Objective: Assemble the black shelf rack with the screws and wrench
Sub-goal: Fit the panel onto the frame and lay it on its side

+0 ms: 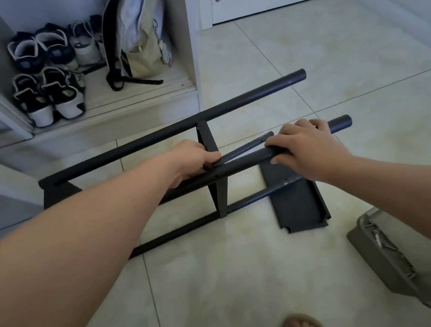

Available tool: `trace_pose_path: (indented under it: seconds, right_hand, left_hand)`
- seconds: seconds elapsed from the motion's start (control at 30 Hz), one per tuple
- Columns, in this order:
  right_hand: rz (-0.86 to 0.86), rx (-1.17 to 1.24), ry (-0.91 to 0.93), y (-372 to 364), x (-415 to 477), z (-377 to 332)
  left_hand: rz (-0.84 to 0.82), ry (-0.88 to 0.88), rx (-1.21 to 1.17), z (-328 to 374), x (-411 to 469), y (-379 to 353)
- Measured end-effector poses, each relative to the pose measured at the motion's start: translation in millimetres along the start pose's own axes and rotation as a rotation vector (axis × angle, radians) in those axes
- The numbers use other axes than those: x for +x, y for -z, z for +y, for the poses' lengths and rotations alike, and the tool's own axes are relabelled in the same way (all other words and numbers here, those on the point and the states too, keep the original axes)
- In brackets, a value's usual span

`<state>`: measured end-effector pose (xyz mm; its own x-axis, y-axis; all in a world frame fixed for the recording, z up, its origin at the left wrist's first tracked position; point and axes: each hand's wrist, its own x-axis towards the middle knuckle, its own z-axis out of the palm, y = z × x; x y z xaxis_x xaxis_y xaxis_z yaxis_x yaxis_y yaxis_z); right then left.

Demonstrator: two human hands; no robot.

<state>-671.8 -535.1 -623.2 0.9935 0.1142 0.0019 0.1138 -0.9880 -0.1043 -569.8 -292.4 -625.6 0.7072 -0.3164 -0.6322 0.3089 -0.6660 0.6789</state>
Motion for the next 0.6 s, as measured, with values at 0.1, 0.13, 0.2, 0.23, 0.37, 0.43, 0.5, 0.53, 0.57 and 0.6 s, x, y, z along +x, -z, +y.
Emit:
trace_pose_path:
  seconds: [0.1, 0.13, 0.2, 0.23, 0.37, 0.43, 0.5, 0.53, 0.57, 0.6]
  right_hand:
    - [-0.076, -0.008, 0.009, -5.8, 14.4, -11.3]
    - [-0.095, -0.007, 0.011, -7.4, 19.8, -16.3]
    - [-0.117, 0.004, 0.012, -10.0, 30.4, -26.6]
    - [-0.121, 0.010, 0.016, -11.5, 35.3, -31.6]
    - [-0.158, 0.043, 0.055, -14.7, 48.0, -48.9]
    - [-0.191, 0.066, 0.072, -13.2, 50.9, -56.5]
    - [-0.217, 0.085, 0.086, -11.2, 53.6, -64.9]
    - [-0.221, 0.092, 0.092, -11.0, 55.0, -69.5]
    - [-0.222, 0.100, 0.098, -11.5, 56.5, -74.2]
    - [-0.221, 0.107, 0.104, -12.4, 57.8, -79.1]
  left_hand:
    - [0.015, 0.014, -0.005, -11.8, 3.3, 11.0]
    - [0.020, 0.016, -0.002, -15.9, 4.4, 15.8]
    - [0.028, 0.019, 0.006, -23.1, 4.9, 26.1]
    - [0.030, 0.023, 0.005, -27.0, 5.1, 31.6]
    - [0.015, 0.042, 0.007, -43.1, 1.8, 49.9]
    - [0.007, 0.051, 0.017, -49.5, -1.4, 56.3]
    - [0.006, 0.064, 0.025, -54.9, -4.0, 63.6]
    - [0.006, 0.073, 0.019, -57.5, -4.9, 67.9]
    - [0.004, 0.083, 0.011, -60.7, -5.9, 72.0]
    - [0.004, 0.094, 0.005, -64.3, -6.6, 76.0]
